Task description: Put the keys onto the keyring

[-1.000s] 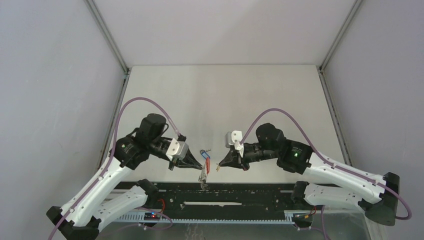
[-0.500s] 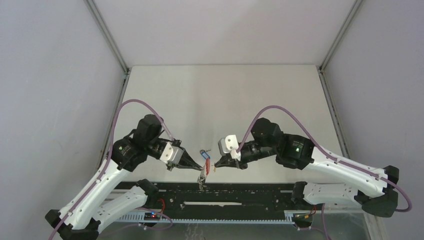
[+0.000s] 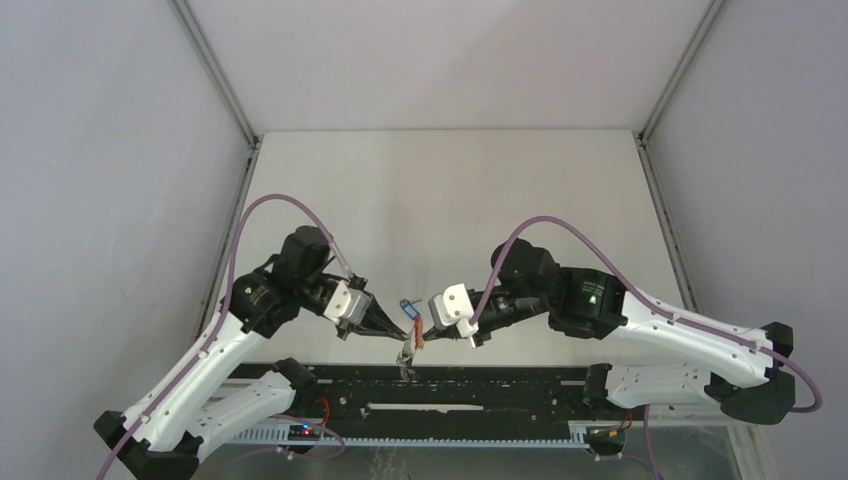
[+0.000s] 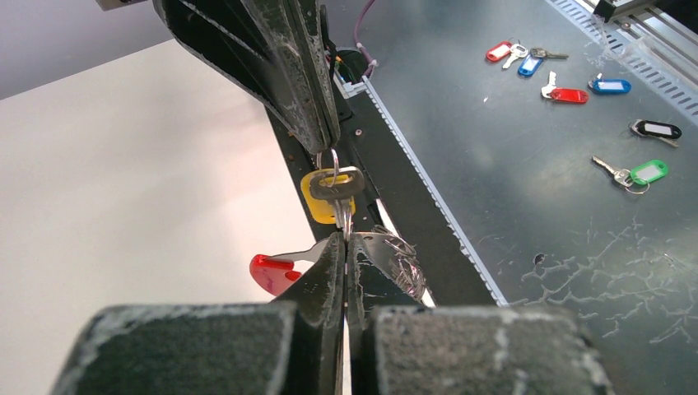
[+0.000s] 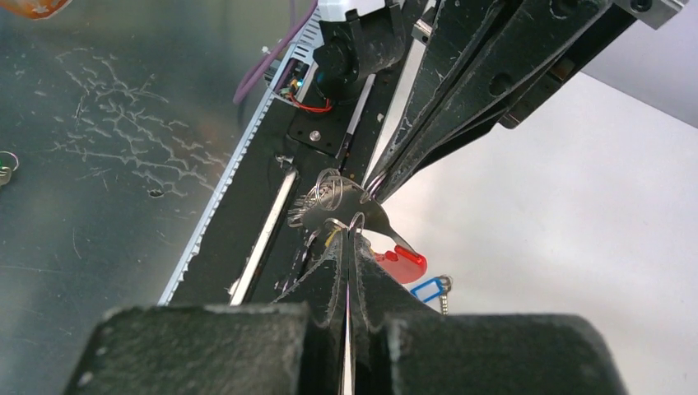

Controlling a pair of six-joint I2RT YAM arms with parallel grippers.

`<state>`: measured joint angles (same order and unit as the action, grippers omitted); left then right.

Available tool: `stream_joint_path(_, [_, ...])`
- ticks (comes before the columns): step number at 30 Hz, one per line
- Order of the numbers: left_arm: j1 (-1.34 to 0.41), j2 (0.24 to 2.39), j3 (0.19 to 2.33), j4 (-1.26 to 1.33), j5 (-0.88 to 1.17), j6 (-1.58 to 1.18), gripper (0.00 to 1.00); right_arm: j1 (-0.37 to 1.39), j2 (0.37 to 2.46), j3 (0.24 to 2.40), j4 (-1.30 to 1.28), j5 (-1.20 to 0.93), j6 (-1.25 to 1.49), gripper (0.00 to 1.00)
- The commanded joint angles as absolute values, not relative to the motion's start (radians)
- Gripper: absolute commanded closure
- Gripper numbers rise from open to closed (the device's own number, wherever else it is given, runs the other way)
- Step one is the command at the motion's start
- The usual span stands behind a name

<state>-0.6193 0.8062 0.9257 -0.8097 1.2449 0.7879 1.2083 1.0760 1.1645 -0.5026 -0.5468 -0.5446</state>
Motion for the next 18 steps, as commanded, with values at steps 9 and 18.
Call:
stream_joint_path(9, [-0.614,0.798,0.985,-0.777,1.292,0.796,1.0,1.229,1.116,1.248,-0.553,-0.542,-0.607,1.0])
stream_joint_path(18, [-0.614,0.793,0.98,-0.747,1.283,0.768,1.0,1.238,1.13,1.256,-0.558,-0.544,-0.607,1.0])
